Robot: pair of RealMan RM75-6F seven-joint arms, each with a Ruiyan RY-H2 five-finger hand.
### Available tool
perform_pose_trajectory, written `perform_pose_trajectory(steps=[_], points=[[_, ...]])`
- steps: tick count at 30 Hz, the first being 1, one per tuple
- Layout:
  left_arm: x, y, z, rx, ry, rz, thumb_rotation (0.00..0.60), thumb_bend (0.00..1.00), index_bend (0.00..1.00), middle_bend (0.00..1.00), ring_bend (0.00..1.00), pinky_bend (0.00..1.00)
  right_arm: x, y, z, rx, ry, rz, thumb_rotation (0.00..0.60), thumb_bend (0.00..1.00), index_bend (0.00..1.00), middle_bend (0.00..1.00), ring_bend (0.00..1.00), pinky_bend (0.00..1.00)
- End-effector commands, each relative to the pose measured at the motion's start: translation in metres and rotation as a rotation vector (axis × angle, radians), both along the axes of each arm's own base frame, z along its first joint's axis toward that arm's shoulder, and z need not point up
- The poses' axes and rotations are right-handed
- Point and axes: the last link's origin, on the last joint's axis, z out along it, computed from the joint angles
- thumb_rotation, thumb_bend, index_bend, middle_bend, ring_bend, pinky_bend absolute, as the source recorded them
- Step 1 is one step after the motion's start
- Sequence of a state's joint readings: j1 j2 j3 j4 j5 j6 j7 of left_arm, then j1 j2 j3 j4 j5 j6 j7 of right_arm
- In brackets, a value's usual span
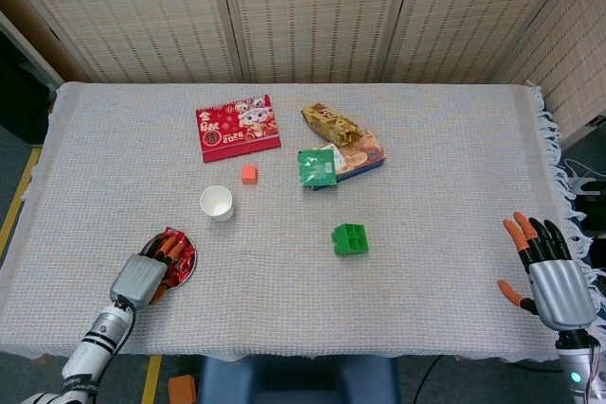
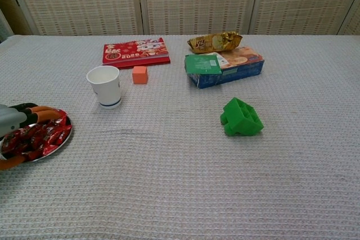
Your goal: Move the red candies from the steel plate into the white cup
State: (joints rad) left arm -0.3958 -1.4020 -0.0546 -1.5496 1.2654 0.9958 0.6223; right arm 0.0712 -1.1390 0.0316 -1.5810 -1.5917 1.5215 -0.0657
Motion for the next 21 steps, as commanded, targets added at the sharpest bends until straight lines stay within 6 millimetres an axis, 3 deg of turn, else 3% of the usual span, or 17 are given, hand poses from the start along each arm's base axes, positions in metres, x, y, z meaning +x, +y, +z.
perform_pose_trajectory(steps=[1, 6, 10, 21], points=[[0.0000, 0.0045, -0.0028, 0.005, 0.012, -0.002, 0.600, 0.37, 0.00, 0.00, 0.00, 0.53, -0.0002, -0.0003, -0.0002, 0.002, 0.001, -0.003, 0.600, 0.13, 0.00, 0.00, 0.00, 0.00], [0.0001, 0.0085, -0.0031, 0.024, 0.016, -0.006, 0.600, 0.38, 0.00, 0.01, 0.03, 0.64, -0.0005, -0.0017, -0.0011, 0.007, 0.002, -0.009, 0.600, 0.13, 0.00, 0.00, 0.00, 0.00], [-0.0001, 0.0097, -0.0040, 0.030, 0.016, -0.015, 0.600, 0.38, 0.11, 0.10, 0.14, 0.73, -0.0006, -0.0028, -0.0021, 0.010, 0.004, -0.014, 0.600, 0.13, 0.00, 0.00, 0.00, 0.00], [-0.0001, 0.0125, -0.0085, 0.033, 0.008, -0.037, 0.600, 0.37, 0.25, 0.19, 0.26, 0.82, -0.0010, -0.0028, -0.0013, 0.007, 0.007, -0.023, 0.600, 0.13, 0.00, 0.00, 0.00, 0.00]])
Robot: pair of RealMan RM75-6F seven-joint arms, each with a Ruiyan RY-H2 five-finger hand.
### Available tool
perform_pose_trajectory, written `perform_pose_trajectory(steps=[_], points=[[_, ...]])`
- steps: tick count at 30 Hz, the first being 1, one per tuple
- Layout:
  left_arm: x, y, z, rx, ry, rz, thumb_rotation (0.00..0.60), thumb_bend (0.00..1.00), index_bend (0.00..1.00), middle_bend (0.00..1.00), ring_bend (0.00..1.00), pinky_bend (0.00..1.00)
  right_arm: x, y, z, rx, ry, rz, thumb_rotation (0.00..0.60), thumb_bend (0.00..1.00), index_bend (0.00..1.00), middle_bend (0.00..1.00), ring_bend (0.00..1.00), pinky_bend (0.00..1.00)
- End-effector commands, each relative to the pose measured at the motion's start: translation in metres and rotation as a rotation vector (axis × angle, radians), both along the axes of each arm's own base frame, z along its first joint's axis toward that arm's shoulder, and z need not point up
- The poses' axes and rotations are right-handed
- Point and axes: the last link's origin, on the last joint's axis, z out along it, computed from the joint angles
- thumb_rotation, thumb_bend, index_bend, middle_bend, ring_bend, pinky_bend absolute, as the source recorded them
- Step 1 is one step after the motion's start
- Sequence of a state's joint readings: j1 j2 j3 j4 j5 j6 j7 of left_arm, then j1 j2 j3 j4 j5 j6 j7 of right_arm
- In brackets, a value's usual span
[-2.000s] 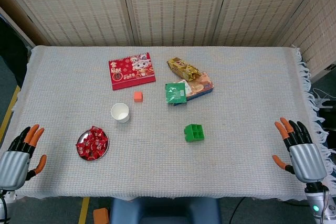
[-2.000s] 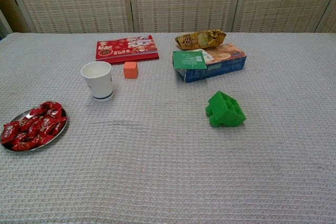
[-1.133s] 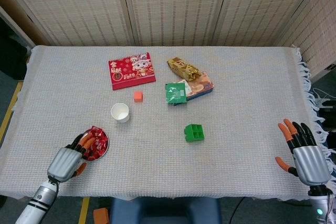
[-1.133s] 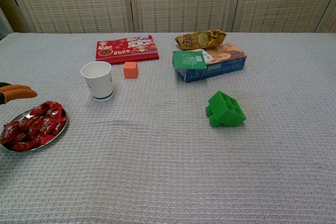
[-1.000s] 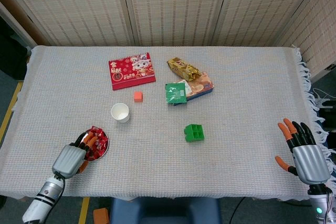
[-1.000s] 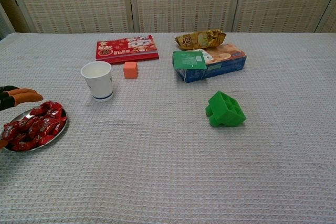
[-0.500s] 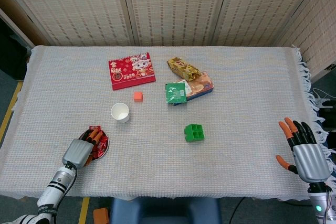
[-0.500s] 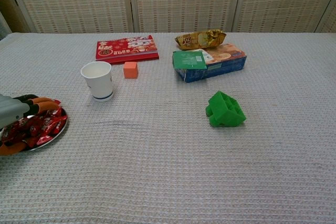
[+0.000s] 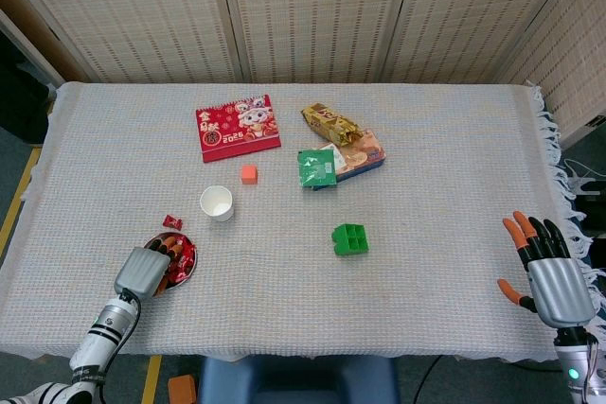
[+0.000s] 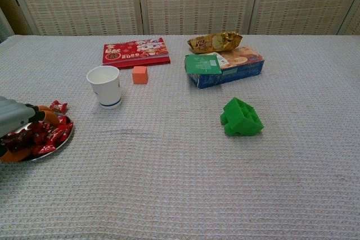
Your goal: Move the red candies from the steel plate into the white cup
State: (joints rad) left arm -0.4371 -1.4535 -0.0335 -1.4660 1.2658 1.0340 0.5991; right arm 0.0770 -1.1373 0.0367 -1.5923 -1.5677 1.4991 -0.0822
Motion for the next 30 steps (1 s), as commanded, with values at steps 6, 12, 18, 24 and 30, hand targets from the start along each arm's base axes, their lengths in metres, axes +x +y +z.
perform_pose_trajectory(steps=[6, 12, 18, 24, 30], points=[[0.0019, -0.0003, -0.0029, 0.002, -0.028, -0.023, 0.600, 0.38, 0.35, 0.29, 0.35, 0.90, -0.0002, 0.0011, 0.0012, 0.002, 0.000, -0.002, 0.600, 0.13, 0.00, 0.00, 0.00, 0.00], [-0.0006, -0.0002, -0.0030, 0.006, -0.021, -0.015, 0.600, 0.39, 0.39, 0.32, 0.38, 0.93, 0.0003, 0.0027, 0.0023, 0.001, -0.001, -0.001, 0.600, 0.13, 0.00, 0.00, 0.00, 0.00], [-0.0009, -0.0005, -0.0031, 0.007, -0.027, -0.017, 0.600, 0.41, 0.43, 0.37, 0.43, 0.96, 0.0008, 0.0034, 0.0022, 0.005, 0.000, 0.001, 0.600, 0.13, 0.00, 0.00, 0.00, 0.00], [0.0003, 0.0003, -0.0014, 0.027, -0.048, -0.031, 0.600, 0.46, 0.50, 0.47, 0.50, 0.97, 0.0012, 0.0041, 0.0023, 0.009, 0.000, 0.001, 0.600, 0.13, 0.00, 0.00, 0.00, 0.00], [0.0004, 0.0008, -0.0005, 0.051, -0.061, -0.049, 0.600, 0.48, 0.55, 0.52, 0.52, 0.97, 0.0012, 0.0045, 0.0026, 0.011, 0.001, -0.002, 0.600, 0.13, 0.00, 0.00, 0.00, 0.00]])
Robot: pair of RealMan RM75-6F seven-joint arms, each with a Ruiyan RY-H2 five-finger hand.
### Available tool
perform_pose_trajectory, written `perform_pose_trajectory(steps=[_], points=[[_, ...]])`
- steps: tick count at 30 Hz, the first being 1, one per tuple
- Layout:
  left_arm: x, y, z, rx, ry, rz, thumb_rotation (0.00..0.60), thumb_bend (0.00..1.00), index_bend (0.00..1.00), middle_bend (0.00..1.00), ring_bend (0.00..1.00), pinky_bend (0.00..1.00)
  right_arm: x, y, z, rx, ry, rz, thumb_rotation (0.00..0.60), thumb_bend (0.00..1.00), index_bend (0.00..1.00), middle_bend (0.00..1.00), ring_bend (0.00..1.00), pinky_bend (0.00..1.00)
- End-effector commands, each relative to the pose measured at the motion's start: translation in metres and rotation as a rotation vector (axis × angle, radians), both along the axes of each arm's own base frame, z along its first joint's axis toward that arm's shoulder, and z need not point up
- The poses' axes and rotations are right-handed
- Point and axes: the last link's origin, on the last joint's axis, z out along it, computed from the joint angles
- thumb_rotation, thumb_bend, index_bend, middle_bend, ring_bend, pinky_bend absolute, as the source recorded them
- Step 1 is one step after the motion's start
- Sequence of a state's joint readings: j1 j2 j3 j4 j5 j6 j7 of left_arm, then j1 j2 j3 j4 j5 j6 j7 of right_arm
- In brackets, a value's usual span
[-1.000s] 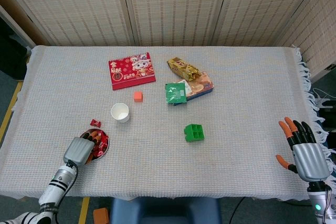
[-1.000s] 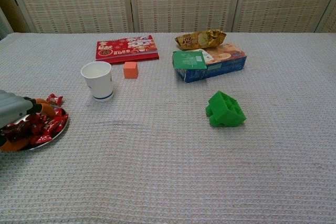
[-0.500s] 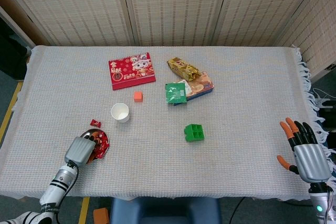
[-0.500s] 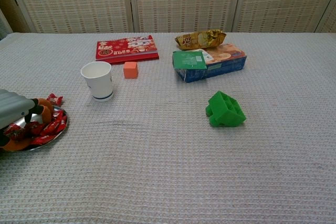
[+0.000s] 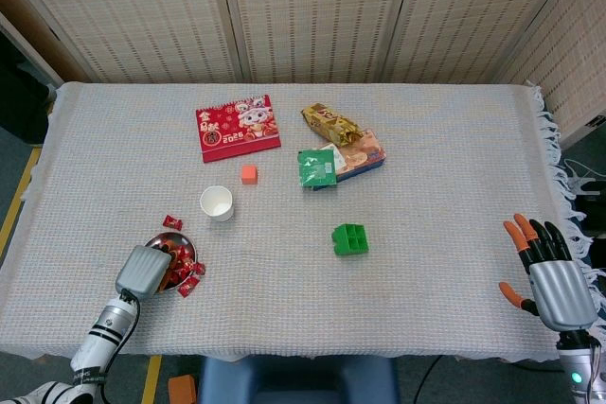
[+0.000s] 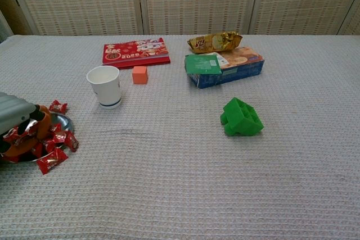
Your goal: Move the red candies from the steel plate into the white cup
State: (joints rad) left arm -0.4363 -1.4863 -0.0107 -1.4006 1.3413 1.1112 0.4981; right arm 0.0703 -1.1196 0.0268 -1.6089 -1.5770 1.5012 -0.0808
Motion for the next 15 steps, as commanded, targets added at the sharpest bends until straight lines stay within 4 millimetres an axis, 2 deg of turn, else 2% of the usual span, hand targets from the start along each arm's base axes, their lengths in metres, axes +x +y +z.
perform_pose_trajectory(steps=[1, 10, 15], points=[[0.0001, 0.0002, -0.0003, 0.008, -0.007, -0.006, 0.600, 0.48, 0.56, 0.53, 0.53, 0.97, 0.0001, 0.0003, 0.0002, 0.000, 0.000, 0.000, 0.600, 0.13, 0.00, 0.00, 0.00, 0.00], [-0.0042, 0.0008, -0.0012, 0.013, -0.008, -0.005, 0.600, 0.51, 0.59, 0.57, 0.57, 0.99, 0.0002, 0.0007, 0.0004, -0.001, 0.002, -0.002, 0.600, 0.13, 0.00, 0.00, 0.00, 0.00], [-0.0024, 0.0027, 0.0011, 0.035, -0.022, -0.028, 0.600, 0.57, 0.64, 0.62, 0.60, 1.00, 0.0000, 0.0002, -0.0001, 0.003, 0.004, -0.005, 0.600, 0.13, 0.00, 0.00, 0.00, 0.00]])
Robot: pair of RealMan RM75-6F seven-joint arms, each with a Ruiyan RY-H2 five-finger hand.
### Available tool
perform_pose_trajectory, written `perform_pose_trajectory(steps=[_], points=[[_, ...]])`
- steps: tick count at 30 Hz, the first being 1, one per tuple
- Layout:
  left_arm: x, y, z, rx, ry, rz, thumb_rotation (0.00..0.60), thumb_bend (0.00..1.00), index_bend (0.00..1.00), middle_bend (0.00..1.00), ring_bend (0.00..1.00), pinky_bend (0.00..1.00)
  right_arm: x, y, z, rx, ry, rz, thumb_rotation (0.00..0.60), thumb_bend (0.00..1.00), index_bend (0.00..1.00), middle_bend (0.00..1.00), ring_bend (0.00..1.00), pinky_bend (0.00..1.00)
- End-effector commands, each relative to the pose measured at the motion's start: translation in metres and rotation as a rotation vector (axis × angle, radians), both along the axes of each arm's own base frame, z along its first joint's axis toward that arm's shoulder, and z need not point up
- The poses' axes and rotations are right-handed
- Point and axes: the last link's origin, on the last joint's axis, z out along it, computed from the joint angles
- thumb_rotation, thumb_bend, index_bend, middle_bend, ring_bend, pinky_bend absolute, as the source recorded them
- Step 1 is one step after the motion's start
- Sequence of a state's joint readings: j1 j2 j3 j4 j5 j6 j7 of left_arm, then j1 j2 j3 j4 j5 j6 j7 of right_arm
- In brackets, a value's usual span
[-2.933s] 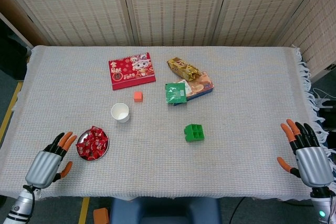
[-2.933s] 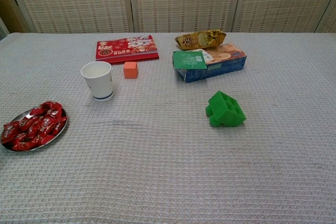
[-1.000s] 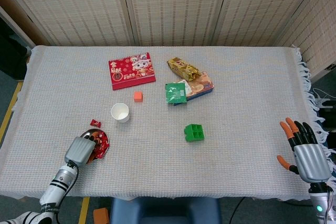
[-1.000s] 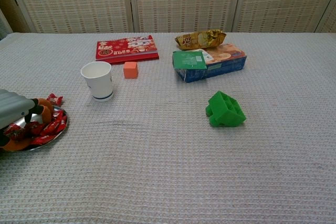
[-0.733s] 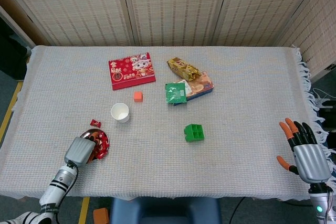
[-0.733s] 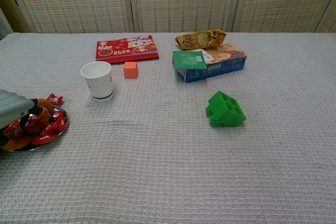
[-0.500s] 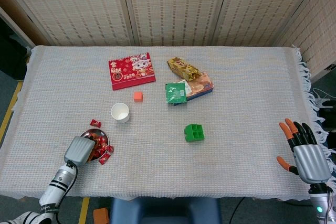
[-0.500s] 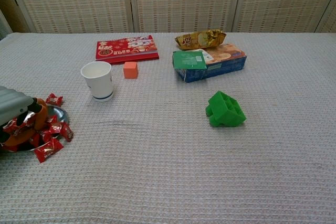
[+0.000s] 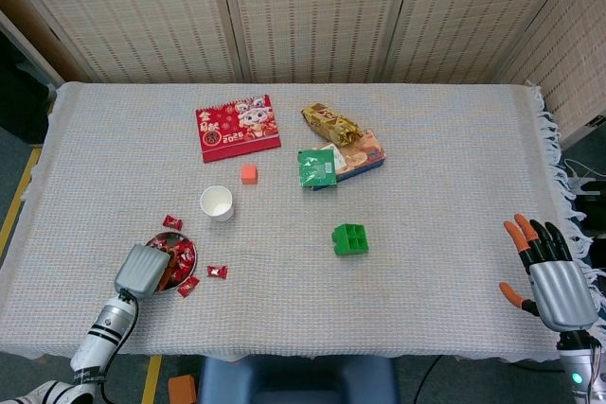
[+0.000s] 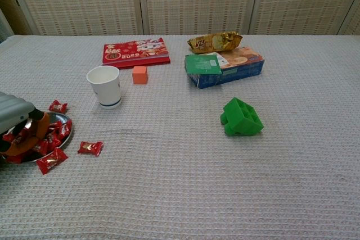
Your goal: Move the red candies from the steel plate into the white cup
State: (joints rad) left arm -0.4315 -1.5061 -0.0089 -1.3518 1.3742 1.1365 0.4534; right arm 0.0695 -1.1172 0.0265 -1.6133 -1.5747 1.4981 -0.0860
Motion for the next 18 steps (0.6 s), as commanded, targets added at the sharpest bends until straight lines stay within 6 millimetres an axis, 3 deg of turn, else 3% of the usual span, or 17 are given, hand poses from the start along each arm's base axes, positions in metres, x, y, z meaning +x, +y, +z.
perform_pose_trajectory(steps=[1, 10, 18], points=[[0.002, 0.001, 0.002, 0.020, -0.009, -0.016, 0.600, 0.58, 0.65, 0.63, 0.60, 1.00, 0.000, 0.000, 0.000, 0.003, 0.001, -0.002, 0.600, 0.13, 0.00, 0.00, 0.00, 0.00], [0.006, 0.005, 0.010, 0.060, -0.056, -0.032, 0.600, 0.70, 0.73, 0.71, 0.65, 1.00, 0.000, 0.000, 0.001, 0.002, -0.003, -0.003, 0.600, 0.13, 0.00, 0.00, 0.00, 0.00], [0.021, 0.015, 0.023, 0.128, -0.138, -0.082, 0.600, 0.74, 0.74, 0.73, 0.67, 1.00, 0.000, 0.000, 0.002, 0.004, -0.006, -0.003, 0.600, 0.13, 0.00, 0.00, 0.00, 0.00]])
